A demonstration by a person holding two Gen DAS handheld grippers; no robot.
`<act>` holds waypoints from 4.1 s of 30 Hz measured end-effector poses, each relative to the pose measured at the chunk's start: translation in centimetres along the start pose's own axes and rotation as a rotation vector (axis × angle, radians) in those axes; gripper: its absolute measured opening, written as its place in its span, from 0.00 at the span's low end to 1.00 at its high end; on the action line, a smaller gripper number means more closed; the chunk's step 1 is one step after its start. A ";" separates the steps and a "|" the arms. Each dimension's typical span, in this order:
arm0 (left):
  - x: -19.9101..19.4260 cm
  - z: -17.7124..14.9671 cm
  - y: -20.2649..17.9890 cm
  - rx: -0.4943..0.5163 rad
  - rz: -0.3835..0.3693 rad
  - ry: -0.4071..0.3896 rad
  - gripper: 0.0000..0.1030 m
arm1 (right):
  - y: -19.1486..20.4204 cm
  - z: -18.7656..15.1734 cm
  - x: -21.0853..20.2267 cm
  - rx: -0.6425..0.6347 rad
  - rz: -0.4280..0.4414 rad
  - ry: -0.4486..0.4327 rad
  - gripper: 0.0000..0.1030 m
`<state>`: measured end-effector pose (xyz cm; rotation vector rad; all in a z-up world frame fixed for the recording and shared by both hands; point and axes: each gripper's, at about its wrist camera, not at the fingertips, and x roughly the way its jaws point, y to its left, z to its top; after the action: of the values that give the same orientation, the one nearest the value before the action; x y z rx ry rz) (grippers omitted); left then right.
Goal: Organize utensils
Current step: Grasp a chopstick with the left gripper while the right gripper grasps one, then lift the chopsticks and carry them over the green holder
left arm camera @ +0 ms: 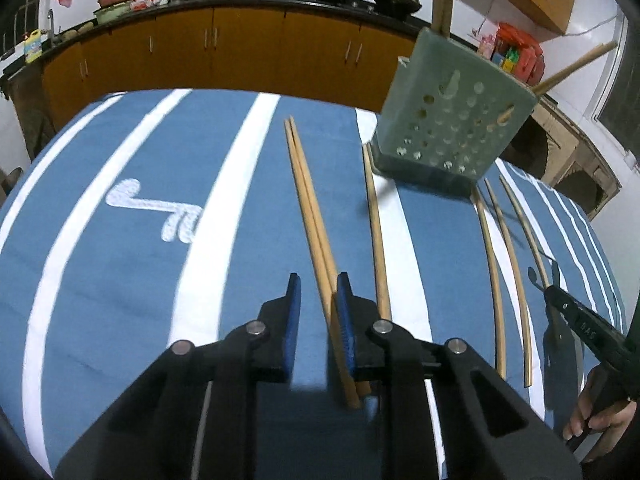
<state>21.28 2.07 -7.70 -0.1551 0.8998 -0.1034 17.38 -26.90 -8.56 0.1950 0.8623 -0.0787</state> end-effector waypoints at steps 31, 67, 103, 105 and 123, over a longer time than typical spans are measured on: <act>0.7 -0.5 1.7 0.166 0.118 0.002 0.11 | -0.5 -0.1 -0.2 -0.020 -0.016 -0.003 0.09; -5.5 -0.6 1.6 0.160 0.041 -0.096 0.08 | -2.3 1.5 -7.9 0.020 0.060 -0.228 0.08; -17.7 7.3 -0.7 0.140 -0.029 -0.492 0.07 | -0.7 6.4 -14.3 0.011 0.157 -0.455 0.08; -18.2 7.6 -0.9 0.146 -0.033 -0.500 0.07 | -0.7 7.0 -14.6 0.007 0.166 -0.460 0.08; -23.5 12.9 -7.0 0.206 -0.167 -0.662 0.07 | 3.4 12.1 -20.8 -0.049 0.383 -0.591 0.07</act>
<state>16.70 -0.04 19.56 -0.0629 0.2114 -0.2803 13.47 -26.20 15.40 0.2707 0.2286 0.2347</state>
